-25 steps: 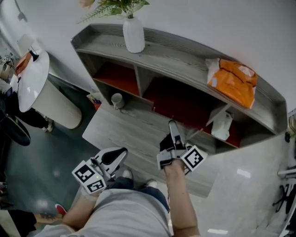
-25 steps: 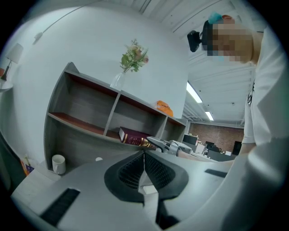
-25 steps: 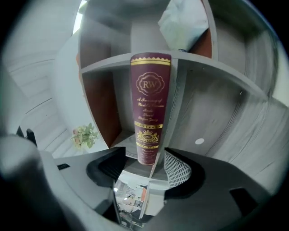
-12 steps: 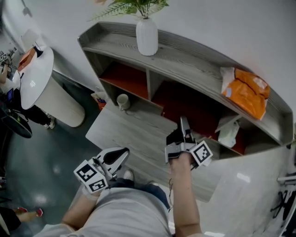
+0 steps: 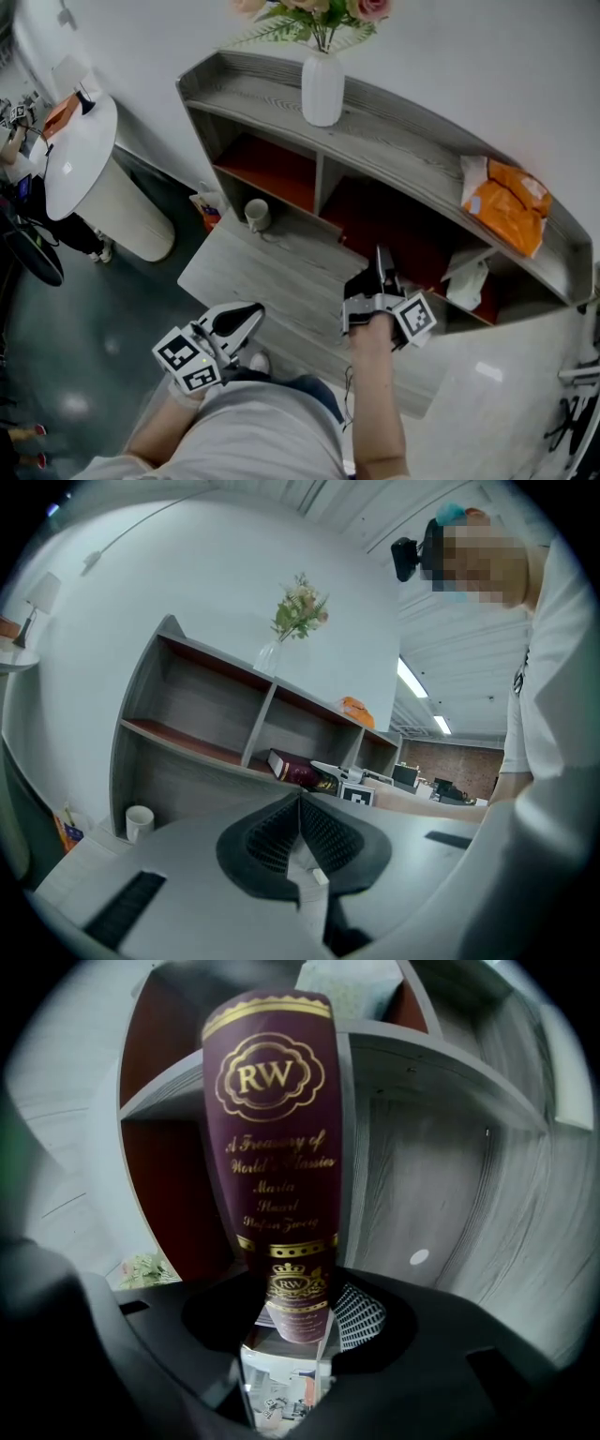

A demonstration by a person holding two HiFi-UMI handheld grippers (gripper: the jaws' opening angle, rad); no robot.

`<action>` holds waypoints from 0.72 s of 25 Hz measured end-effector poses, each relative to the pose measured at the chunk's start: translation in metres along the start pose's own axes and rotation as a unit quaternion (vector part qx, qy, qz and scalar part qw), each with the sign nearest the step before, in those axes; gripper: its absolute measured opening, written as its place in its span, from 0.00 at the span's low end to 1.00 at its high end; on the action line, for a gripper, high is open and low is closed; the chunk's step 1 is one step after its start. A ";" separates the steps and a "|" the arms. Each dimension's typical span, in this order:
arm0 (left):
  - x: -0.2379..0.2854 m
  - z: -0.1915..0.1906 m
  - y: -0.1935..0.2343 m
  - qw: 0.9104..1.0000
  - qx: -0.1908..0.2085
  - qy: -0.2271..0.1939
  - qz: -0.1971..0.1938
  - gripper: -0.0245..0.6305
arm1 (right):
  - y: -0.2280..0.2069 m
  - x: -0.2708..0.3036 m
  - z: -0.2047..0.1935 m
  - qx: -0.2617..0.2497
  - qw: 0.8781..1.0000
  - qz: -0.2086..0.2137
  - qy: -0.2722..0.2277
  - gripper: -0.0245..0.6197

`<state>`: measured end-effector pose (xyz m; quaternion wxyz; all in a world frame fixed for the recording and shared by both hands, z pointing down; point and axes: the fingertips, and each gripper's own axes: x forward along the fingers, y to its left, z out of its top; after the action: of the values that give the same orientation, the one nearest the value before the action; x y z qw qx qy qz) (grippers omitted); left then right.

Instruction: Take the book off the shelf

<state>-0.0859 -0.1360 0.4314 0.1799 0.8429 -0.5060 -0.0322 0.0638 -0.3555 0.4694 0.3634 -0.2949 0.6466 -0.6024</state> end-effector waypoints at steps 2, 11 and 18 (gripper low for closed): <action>-0.001 0.001 0.002 1.000 -0.001 -0.001 -0.002 0.06 | -0.001 -0.002 -0.002 -0.001 1.000 -0.002 -0.001 0.38; 0.002 -0.002 0.002 0.999 -0.017 0.001 -0.034 0.06 | 0.004 -0.024 -0.025 -0.014 1.000 0.001 0.015 0.38; 0.014 -0.006 -0.009 0.997 -0.030 0.010 -0.077 0.06 | 0.005 -0.052 -0.042 -0.031 0.999 0.004 0.035 0.38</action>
<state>-0.0700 -0.1427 0.4360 0.2075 0.8739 -0.4365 -0.0525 0.0584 -0.2886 0.4708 0.3340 -0.2823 0.6782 -0.5906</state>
